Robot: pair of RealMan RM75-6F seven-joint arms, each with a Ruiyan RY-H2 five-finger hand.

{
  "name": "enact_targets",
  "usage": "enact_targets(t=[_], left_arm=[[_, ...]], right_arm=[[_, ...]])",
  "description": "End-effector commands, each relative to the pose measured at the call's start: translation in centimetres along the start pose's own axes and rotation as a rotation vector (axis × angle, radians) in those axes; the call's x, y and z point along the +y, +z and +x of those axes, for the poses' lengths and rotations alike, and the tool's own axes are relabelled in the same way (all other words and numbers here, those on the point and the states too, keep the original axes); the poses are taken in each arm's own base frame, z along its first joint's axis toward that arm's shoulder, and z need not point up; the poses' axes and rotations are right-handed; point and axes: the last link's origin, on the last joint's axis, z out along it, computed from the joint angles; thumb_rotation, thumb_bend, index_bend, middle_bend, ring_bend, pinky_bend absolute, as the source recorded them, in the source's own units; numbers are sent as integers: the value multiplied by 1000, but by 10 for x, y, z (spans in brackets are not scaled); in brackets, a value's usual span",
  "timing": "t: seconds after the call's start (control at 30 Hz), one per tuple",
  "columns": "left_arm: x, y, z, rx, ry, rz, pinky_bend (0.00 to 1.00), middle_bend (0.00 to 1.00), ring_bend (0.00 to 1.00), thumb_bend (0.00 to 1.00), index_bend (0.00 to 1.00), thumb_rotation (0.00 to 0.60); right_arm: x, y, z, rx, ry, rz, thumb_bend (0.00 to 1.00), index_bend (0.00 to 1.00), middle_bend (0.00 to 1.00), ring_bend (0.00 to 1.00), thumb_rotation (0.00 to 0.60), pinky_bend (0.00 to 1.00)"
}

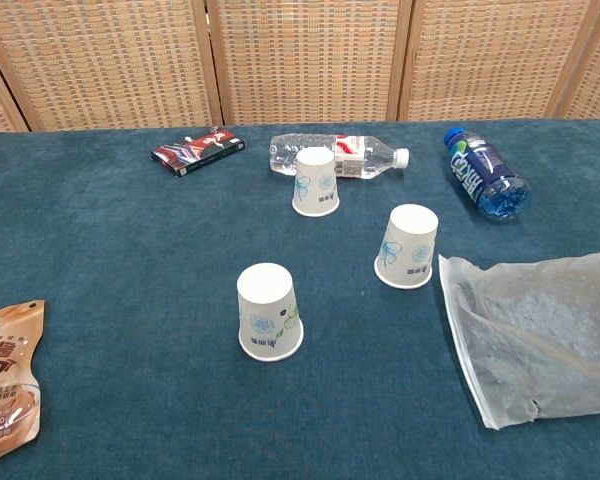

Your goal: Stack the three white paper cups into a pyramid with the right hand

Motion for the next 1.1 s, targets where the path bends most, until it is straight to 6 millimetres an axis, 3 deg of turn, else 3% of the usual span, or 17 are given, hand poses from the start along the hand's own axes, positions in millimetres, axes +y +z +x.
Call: enact_targets(t=[0.03, 1.1], left_arm=[[1, 0, -1, -2, 3, 0, 161, 0, 0, 113, 2, 600], [6, 1, -1, -6, -3, -11, 161, 0, 0, 125, 14, 600]], right_arm=[[0, 0, 0, 4, 2, -1, 132, 54, 0, 0, 600, 36], [3, -3, -1, -6, -4, -6, 133, 61, 0, 0, 600, 36]])
